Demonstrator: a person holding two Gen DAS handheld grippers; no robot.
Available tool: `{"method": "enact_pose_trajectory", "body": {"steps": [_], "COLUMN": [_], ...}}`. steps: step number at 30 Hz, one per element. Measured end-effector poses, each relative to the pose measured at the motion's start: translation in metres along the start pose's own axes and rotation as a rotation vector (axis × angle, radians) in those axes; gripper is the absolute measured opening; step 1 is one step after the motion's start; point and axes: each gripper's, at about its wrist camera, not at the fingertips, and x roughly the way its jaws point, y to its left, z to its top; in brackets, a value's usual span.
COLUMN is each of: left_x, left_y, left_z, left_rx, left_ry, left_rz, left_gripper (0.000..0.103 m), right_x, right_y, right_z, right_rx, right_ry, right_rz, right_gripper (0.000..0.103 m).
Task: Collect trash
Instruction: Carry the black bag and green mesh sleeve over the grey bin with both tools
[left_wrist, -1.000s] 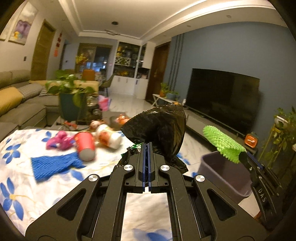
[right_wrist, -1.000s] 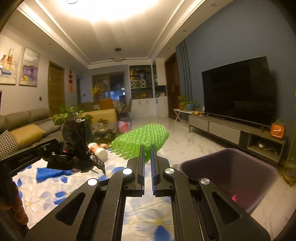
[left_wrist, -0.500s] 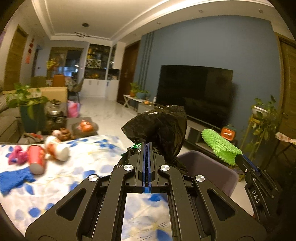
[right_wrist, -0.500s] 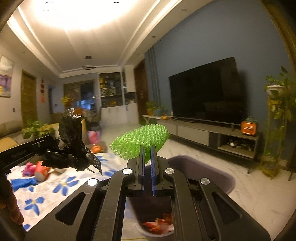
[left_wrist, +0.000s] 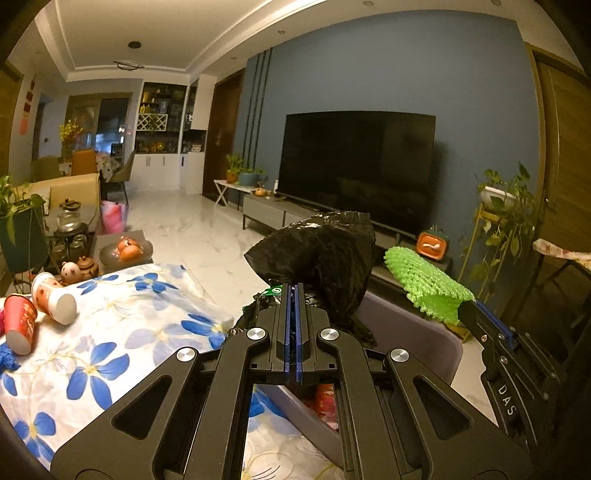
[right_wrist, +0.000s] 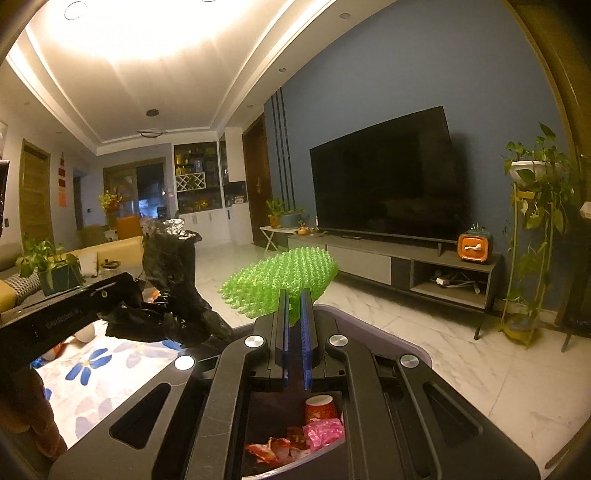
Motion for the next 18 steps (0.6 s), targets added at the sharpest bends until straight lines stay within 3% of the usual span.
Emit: {"method": "enact_pose_trajectory", "body": {"steps": [18], "left_x": [0.026], "left_y": [-0.016], "left_z": [-0.013], "left_rx": [-0.003], "left_ry": [0.042], "left_rz": [-0.034], "left_gripper": [0.001], "right_x": [0.011], "right_y": [-0.008], "right_z": [-0.001], "right_rx": [0.019], "right_ry": [0.021], "right_rz": [0.001], "right_gripper": [0.007]}}
